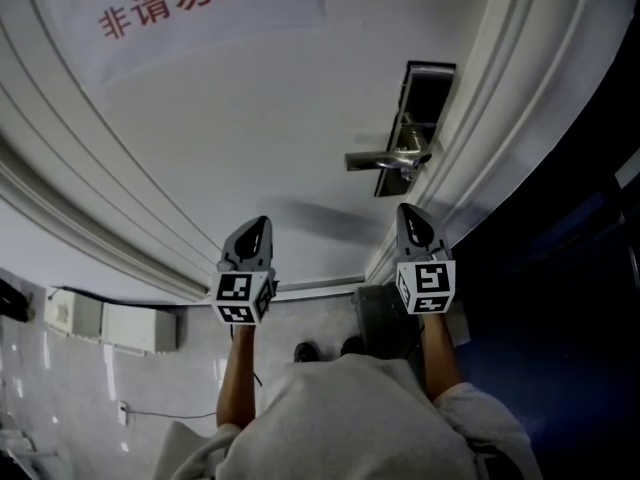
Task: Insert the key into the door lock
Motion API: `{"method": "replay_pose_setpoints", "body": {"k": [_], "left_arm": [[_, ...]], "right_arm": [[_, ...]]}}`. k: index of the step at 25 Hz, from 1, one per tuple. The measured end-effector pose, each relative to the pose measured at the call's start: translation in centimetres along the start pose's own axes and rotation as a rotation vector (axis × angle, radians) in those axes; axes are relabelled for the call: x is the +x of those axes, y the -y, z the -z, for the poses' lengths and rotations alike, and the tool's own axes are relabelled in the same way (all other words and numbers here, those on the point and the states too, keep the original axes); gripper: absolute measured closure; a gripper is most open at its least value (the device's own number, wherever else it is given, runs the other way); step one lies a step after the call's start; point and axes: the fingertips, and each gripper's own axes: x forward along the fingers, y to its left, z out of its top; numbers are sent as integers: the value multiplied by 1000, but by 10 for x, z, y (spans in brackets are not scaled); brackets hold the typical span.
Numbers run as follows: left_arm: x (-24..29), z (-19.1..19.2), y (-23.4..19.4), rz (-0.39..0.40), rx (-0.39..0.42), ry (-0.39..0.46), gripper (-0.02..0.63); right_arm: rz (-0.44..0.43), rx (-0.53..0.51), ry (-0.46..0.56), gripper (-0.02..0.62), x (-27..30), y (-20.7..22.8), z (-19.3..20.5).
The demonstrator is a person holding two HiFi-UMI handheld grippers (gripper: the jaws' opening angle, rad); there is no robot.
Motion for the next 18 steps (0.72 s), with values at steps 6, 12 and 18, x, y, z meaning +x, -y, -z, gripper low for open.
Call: {"method": "replay_pose_setpoints", "body": {"k": [6,12,18], "left_arm": [[-2,1,-4,-12,-9,7,589],[2,0,-2,-7,-14,11,589],[7,-1,2,3,-10,9,589]], "right_arm": [[-6,11,5,574,3,-5,-1],[-6,7,3,574,5,-5,0],[-8,6,-3,574,5,-4,2]]}}
